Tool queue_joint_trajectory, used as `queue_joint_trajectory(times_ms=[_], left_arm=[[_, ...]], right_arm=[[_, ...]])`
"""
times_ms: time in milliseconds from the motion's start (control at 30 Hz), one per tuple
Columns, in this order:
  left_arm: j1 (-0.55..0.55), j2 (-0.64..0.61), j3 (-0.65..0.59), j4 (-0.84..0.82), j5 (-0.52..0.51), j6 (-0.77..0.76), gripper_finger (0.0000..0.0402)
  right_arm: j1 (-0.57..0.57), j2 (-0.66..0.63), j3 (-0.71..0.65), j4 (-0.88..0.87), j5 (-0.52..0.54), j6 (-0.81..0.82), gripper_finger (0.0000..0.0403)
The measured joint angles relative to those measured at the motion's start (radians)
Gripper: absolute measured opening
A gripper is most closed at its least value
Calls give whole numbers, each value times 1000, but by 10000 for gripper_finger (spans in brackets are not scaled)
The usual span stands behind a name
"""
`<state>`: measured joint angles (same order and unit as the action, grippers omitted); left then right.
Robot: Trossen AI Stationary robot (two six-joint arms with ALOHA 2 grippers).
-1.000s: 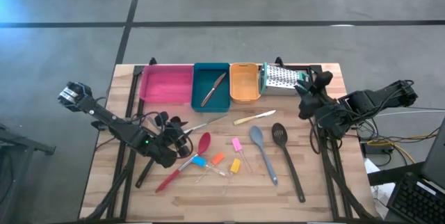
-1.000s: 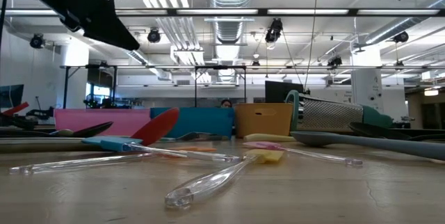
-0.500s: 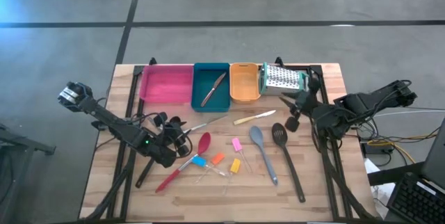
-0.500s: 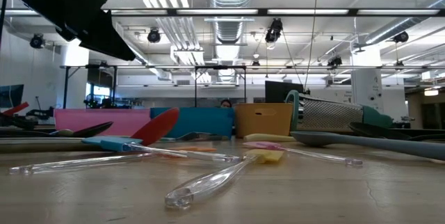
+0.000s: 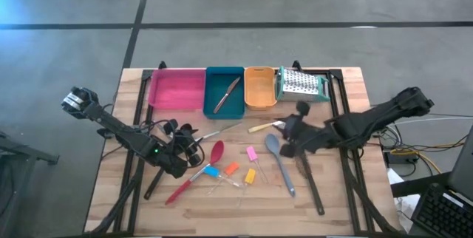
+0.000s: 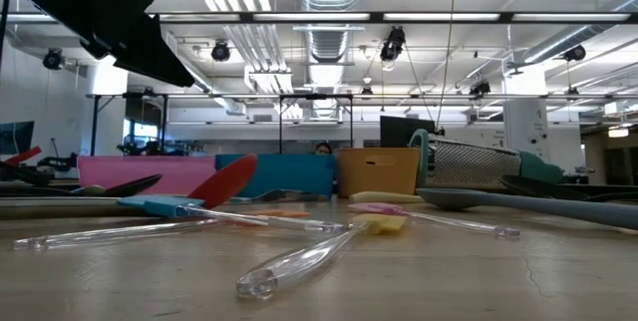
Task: Pick & Place Kitchen Items
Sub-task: Put the blue spatula into the yellow bin
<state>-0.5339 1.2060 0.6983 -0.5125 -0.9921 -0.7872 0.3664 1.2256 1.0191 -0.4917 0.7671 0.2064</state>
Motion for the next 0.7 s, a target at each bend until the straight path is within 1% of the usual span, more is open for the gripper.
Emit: queue_joint_trajectory(times_ms=[67,133,200,267,333,367,467,533,600,700], left_arm=[[0,0,0,2,14,-7,172],[0,0,0,29,46,-9,172],[0,0,0,84,85,37,172],[0,0,0,150,133,117,172],[0,0,0,207,171,200,172],[0,0,0,232,189,255,172],[0,27,1,274,246,442,172],[2,58,1,299,288,540,172],[4,90,11,319,336,593,172],[9,149,58,329,393,631,172]], right_arm=[[1,33,0,-8,-7,-5,95],[3,42,6,-57,-9,7,93],[2,43,12,-106,-9,57,89],[2,39,11,-152,-9,130,83],[2,37,5,-160,-27,199,77],[2,35,3,-159,-51,217,74],[3,38,1,-158,-174,232,66],[3,40,1,-158,-218,232,63],[3,40,1,-158,-225,232,59],[2,40,1,-158,-222,231,55]])
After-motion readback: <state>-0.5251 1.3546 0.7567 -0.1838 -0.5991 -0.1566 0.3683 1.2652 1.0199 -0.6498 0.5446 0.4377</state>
